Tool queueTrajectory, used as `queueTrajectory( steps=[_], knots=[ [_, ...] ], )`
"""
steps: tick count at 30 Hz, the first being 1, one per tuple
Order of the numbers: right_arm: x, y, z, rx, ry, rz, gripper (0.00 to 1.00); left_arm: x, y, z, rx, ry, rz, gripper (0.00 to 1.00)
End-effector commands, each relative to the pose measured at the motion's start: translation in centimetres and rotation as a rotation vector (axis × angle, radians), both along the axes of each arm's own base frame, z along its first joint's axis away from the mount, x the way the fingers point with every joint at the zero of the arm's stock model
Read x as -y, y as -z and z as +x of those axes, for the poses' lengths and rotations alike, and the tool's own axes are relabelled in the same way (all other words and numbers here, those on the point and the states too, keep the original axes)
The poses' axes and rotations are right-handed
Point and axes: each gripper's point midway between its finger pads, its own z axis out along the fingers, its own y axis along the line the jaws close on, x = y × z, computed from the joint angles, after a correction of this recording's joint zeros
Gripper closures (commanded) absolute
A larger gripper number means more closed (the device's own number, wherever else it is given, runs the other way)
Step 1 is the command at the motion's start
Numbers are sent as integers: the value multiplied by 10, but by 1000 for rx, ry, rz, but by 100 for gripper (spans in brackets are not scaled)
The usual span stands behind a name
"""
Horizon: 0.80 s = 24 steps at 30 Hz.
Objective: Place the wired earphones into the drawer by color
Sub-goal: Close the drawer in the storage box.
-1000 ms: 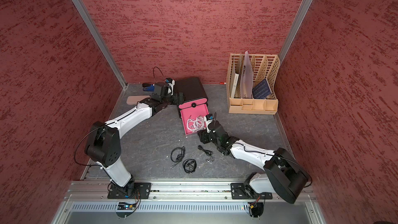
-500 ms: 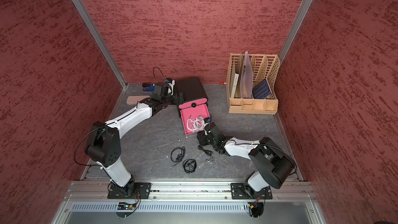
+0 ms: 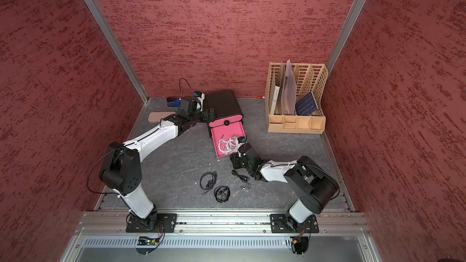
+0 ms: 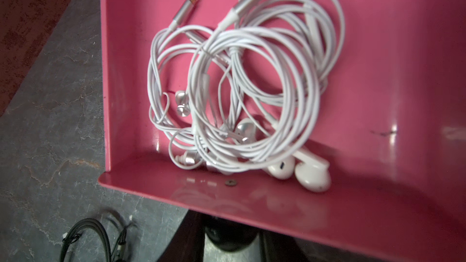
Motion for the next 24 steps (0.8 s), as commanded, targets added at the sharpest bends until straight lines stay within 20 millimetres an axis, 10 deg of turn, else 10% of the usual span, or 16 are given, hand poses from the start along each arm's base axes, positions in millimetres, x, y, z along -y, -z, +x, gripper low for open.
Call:
queueTrajectory(
  steps=[1,24],
  knots=[
    [-7,-23,9,78,15,67,68,1,25,-6,-72,4,43,0],
    [-12,-72,15,139,21,114,68,5,23,-7,-69,12,45,0]
  ],
)
